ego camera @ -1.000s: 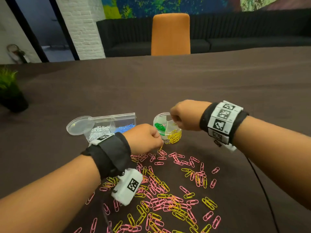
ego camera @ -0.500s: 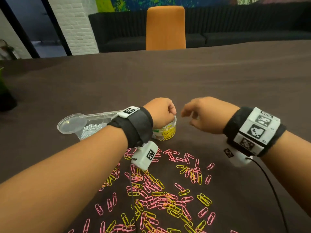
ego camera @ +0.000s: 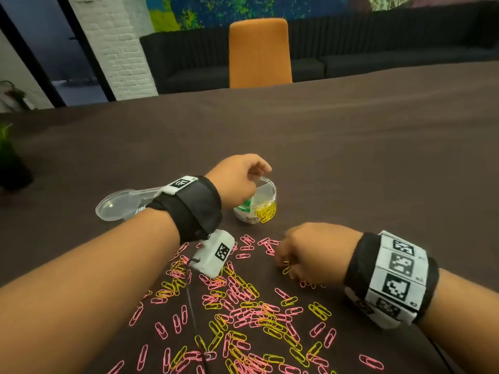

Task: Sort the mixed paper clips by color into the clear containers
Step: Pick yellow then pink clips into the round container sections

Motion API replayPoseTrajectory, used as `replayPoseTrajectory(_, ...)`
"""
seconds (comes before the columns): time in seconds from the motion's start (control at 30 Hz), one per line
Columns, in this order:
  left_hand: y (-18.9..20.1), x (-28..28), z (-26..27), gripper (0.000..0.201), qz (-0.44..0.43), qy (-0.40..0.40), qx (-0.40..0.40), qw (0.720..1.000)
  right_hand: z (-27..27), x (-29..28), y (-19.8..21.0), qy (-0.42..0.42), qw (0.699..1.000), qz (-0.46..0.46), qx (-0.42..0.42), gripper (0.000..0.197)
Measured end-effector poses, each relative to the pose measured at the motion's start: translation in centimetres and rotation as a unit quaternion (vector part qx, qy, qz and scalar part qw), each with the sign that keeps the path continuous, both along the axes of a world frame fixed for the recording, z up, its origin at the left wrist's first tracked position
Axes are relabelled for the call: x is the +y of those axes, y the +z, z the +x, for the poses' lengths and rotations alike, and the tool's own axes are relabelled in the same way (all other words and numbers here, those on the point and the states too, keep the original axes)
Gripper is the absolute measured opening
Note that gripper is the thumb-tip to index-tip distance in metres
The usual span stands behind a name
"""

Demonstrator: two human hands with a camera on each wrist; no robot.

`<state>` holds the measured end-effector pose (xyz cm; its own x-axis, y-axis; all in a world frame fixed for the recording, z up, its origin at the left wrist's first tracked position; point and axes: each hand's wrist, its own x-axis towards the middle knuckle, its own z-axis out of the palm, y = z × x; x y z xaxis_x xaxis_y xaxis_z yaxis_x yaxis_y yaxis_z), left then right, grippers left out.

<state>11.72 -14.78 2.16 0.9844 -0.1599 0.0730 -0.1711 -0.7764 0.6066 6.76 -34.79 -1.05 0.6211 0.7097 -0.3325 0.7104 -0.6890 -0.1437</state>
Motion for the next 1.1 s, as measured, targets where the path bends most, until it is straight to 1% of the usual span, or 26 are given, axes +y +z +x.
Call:
replayPoseTrajectory(0.07, 0.3, 0.7, -0.3, 0.038, -0.045, 0.024, -0.020, 0.999, 0.0, 0.4, -0.1, 0.008, 1.000, -0.020, 0.011, 0.028)
replayPoseTrajectory(0.13, 0.7, 1.3, -1.0, 0.023, -0.027, 0.055, -0.057, 0.997, 0.1, 0.8, -0.1, 0.010, 0.999, -0.028, 0.013, 0.024)
replayPoseTrajectory(0.17, 0.8, 1.5, -1.6, 0.015, -0.001, 0.063, -0.065, 0.996, 0.1, 1.0, -0.1, 0.011, 1.000, -0.024, 0.010, 0.020)
replayPoseTrajectory(0.2, 1.0, 1.7, -2.4, 0.009, 0.030, 0.058, -0.054, 0.996, 0.2, 1.2, -0.1, 0.016, 1.000, -0.022, 0.008, 0.014)
replayPoseTrajectory(0.27, 0.7, 1.7, -4.2, 0.002, 0.106, 0.009, 0.015, 0.994, 0.1, 1.3, -0.1, 0.031, 0.999, -0.019, 0.010, 0.009)
replayPoseTrajectory(0.3, 0.2, 1.5, -5.0, 0.004, 0.154, -0.022, 0.060, 0.986, 0.0, 1.3, -0.2, 0.036, 0.999, -0.015, 0.009, 0.010)
replayPoseTrajectory(0.37, -1.1, 0.8, -6.5, 0.008, 0.262, -0.065, 0.126, 0.955, -0.4, 1.2, -0.3, 0.041, 0.999, 0.000, 0.005, 0.012)
replayPoseTrajectory(0.43, -2.0, 0.2, -7.3, 0.011, 0.332, -0.071, 0.134, 0.931, -0.4, 0.7, 0.0, 0.026, 0.999, 0.046, 0.011, 0.013)
replayPoseTrajectory(0.47, -2.3, 0.1, -7.5, 0.013, 0.344, -0.068, 0.129, 0.928, -0.2, 0.2, 0.2, 0.006, 0.996, 0.080, 0.025, 0.011)
replayPoseTrajectory(0.53, -2.6, 0.2, -7.6, 0.014, 0.332, -0.066, 0.126, 0.932, 0.6, -1.0, 0.7, -0.042, 0.982, 0.169, 0.067, 0.006)
replayPoseTrajectory(0.57, -2.7, 0.4, -7.7, 0.012, 0.316, -0.064, 0.130, 0.938, 0.9, -1.6, 0.9, -0.069, 0.969, 0.218, 0.097, 0.007)
replayPoseTrajectory(0.63, -2.8, 1.0, -7.8, 0.008, 0.284, -0.060, 0.130, 0.948, 1.2, -2.8, 0.8, -0.133, 0.927, 0.299, 0.181, 0.011)
replayPoseTrajectory(0.67, -2.8, 1.3, -8.0, 0.006, 0.268, -0.056, 0.125, 0.954, 1.2, -3.3, 0.6, -0.160, 0.908, 0.319, 0.221, 0.013)
replayPoseTrajectory(0.7, -2.8, 1.7, -8.2, 0.004, 0.253, -0.051, 0.119, 0.959, 1.0, -3.7, 0.4, -0.174, 0.904, 0.315, 0.232, 0.018)
replayPoseTrajectory(0.73, -2.7, 2.1, -8.3, 0.002, 0.241, -0.046, 0.115, 0.963, 0.9, -4.1, 0.1, -0.177, 0.915, 0.294, 0.213, 0.022)
replayPoseTrajectory(0.77, -2.6, 2.6, -8.5, 0.002, 0.235, -0.041, 0.112, 0.965, 0.8, -4.3, -0.1, -0.174, 0.934, 0.257, 0.179, 0.026)
replayPoseTrajectory(0.8, -2.5, 3.0, -8.7, 0.002, 0.235, -0.037, 0.110, 0.965, 0.7, -4.4, -0.2, -0.162, 0.953, 0.212, 0.145, 0.025)
replayPoseTrajectory(0.83, -2.5, 3.4, -8.8, 0.003, 0.239, -0.034, 0.110, 0.964, 0.3, -4.3, 0.0, -0.147, 0.969, 0.163, 0.117, 0.019)
replayPoseTrajectory(0.87, -2.6, 3.6, -8.9, 0.003, 0.242, -0.032, 0.110, 0.964, -0.1, -4.1, 0.1, -0.136, 0.979, 0.117, 0.094, 0.012)
replayPoseTrajectory(0.9, -2.6, 3.6, -9.0, 0.004, 0.244, -0.034, 0.110, 0.963, -0.6, -3.8, 0.3, -0.125, 0.987, 0.072, 0.067, 0.012)
replayPoseTrajectory(0.97, -2.8, 2.6, -9.0, 0.006, 0.248, -0.053, 0.102, 0.962, -1.5, -3.0, 0.6, -0.112, 0.994, -0.011, 0.013, 0.023)
replayPoseTrajectory(1.0, -2.8, 1.8, -8.9, 0.008, 0.247, -0.069, 0.094, 0.962, -1.9, -2.8, 0.7, -0.114, 0.993, -0.036, -0.002, 0.025)
replayPoseTrajectory(1.1, -2.7, -1.7, -8.5, 0.020, 0.235, -0.113, 0.073, 0.963, -2.6, -2.3, 0.8, -0.141, 0.988, -0.066, -0.007, 0.028)
